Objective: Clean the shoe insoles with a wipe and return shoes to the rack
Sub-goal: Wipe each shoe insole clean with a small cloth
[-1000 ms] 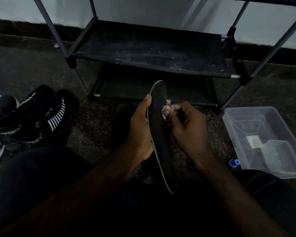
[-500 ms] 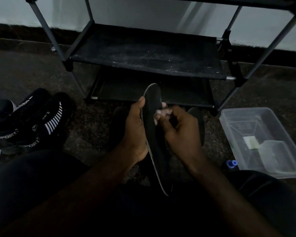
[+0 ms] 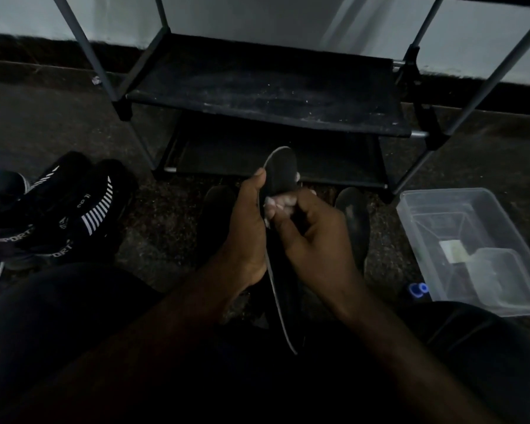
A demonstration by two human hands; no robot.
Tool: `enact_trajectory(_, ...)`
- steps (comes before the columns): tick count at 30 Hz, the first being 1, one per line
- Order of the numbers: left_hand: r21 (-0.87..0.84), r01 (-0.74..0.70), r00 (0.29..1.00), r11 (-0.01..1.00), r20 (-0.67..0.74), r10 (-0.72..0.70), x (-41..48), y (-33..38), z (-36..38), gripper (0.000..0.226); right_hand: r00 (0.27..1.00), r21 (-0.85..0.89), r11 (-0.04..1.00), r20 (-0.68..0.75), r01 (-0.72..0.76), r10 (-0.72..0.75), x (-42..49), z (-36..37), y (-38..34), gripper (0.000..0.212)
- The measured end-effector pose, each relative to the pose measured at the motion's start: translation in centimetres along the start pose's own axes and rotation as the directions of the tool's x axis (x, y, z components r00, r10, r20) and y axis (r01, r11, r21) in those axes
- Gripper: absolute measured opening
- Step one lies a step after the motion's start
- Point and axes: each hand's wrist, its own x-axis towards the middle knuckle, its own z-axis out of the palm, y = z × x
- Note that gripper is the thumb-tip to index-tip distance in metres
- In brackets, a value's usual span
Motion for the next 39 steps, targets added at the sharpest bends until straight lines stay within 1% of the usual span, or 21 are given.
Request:
enact_trajectory(2, 0.006, 0.001, 1.000, 1.000, 0.008, -0.001, 0.1, 0.0, -0.1, 0.062, 0.999, -0.045, 0.999, -0.035, 0.018, -0.020, 0.4, -0.2, 0.5, 0.007)
enact_trajectory(4, 0.012, -0.013, 1.000, 1.000, 0.021, 0.012, 0.0, 0.0, 0.1, 0.058, 0.988, -0.054, 0.995, -0.140, -0.080, 0.071, 1.2, -1.0, 1.4, 0.008)
enact_trajectory(6, 0.031, -0.027, 1.000, 0.999, -0.002, 0.028, -0.1, 0.0, 0.4, 0.052, 0.969, -0.036, 0.987, -0.198, -0.158, 0.148, 1.7, -1.5, 2.0, 0.010)
enact_trajectory(8, 0.041, -0.030, 0.999, 0.999, -0.023, 0.031, -0.1, -0.1, 0.5, 0.051, 0.978, 0.007, 0.990, -0.159, -0.138, 0.138, 1.1, -1.1, 1.4, 0.006)
enact_trajectory(10, 0.046, -0.025, 0.998, 0.999, -0.049, 0.028, -0.2, 0.1, 0.4, 0.056, 0.995, 0.034, 0.998, -0.078, -0.058, 0.060, 0.2, -0.2, 0.3, 0.005)
enact_trajectory(12, 0.035, -0.010, 0.999, 0.999, -0.039, 0.012, -0.3, 0.4, 0.2, 0.060, 0.999, 0.002, 1.000, -0.023, 0.031, -0.031, -0.2, 0.1, -0.1, 0.006)
enact_trajectory(13, 0.035, -0.007, 1.000, 0.999, -0.030, 0.009, -0.3, 0.4, 0.2, 0.060, 0.999, -0.023, 0.999, -0.027, 0.046, -0.047, 0.0, 0.0, 0.0, 0.007)
enact_trajectory(14, 0.041, -0.010, 1.000, 0.999, -0.018, 0.010, -0.3, 0.5, 0.1, 0.059, 0.998, -0.041, 0.999, -0.058, 0.027, -0.029, 0.4, -0.2, 0.5, 0.007)
enact_trajectory(16, 0.057, -0.020, 1.000, 0.998, 0.009, 0.019, -0.2, 0.3, 0.3, 0.056, 0.985, -0.048, 0.996, -0.159, -0.075, 0.067, 1.2, -1.0, 1.3, 0.008)
enact_trajectory(18, 0.069, -0.038, 0.999, 0.997, 0.011, 0.037, -0.1, 0.0, 0.5, 0.054, 0.969, -0.040, 0.990, -0.212, -0.136, 0.124, 1.4, -1.5, 1.7, 0.008)
enact_trajectory(20, 0.069, -0.042, 0.999, 0.997, -0.003, 0.042, -0.2, -0.2, 0.5, 0.053, 0.978, -0.024, 0.994, -0.183, -0.108, 0.102, 1.0, -1.2, 1.2, 0.007)
enact_trajectory(22, 0.045, -0.034, 0.999, 0.998, -0.031, 0.035, -0.2, -0.1, 0.5, 0.054, 0.996, -0.014, 0.999, -0.088, -0.032, 0.030, 0.4, -0.5, 0.4, 0.007)
enact_trajectory(24, 0.012, -0.037, 0.998, 0.999, -0.046, 0.037, -0.2, 0.0, 0.3, 0.055, 0.999, -0.052, 0.998, -0.014, 0.044, -0.045, 0.1, -0.2, -0.1, 0.008)
enact_trajectory(25, 0.018, -0.035, 0.998, 0.999, -0.044, 0.036, -0.2, 0.1, 0.3, 0.055, 0.998, -0.094, 0.994, -0.021, 0.059, -0.062, 0.2, -0.2, 0.0, 0.008)
enact_trajectory(26, 0.038, -0.032, 0.999, 0.999, -0.031, 0.033, -0.2, 0.2, 0.3, 0.054, 0.997, -0.138, 0.989, -0.062, 0.047, -0.056, 0.6, -0.5, 0.2, 0.007)
enact_trajectory(29, 0.088, -0.038, 0.999, 0.995, 0.019, 0.036, -0.1, 0.0, 0.4, 0.054, 0.976, -0.220, 0.972, -0.215, -0.086, 0.038, 1.5, -1.5, 1.2, 0.012)
enact_trajectory(31, 0.106, -0.039, 0.999, 0.994, 0.029, 0.037, -0.2, -0.1, 0.6, 0.056, 0.968, -0.222, 0.967, -0.242, -0.127, 0.072, 1.6, -1.7, 1.4, 0.014)
enact_trajectory(33, 0.092, -0.035, 0.999, 0.995, 0.028, 0.032, -0.2, -0.3, 0.5, 0.057, 0.980, -0.145, 0.986, -0.192, -0.085, 0.056, 1.1, -1.2, 0.7, 0.010)
enact_trajectory(36, 0.051, -0.052, 0.999, 0.997, -0.001, 0.052, 0.0, -0.2, 0.3, 0.055, 0.995, -0.142, 0.987, -0.054, 0.073, -0.082, 0.3, -0.2, -0.7, 0.008)
enact_trajectory(38, 0.028, -0.051, 0.999, 0.998, 0.005, 0.051, 0.0, -0.1, 0.2, 0.052, 0.990, -0.211, 0.971, -0.054, 0.116, -0.130, 0.6, -0.4, -0.6, 0.007)
enact_trajectory(39, 0.034, -0.050, 0.999, 0.998, 0.018, 0.050, 0.0, -0.1, 0.2, 0.051, 0.989, -0.233, 0.969, -0.099, 0.086, -0.112, 0.9, -0.7, -0.2, 0.006)
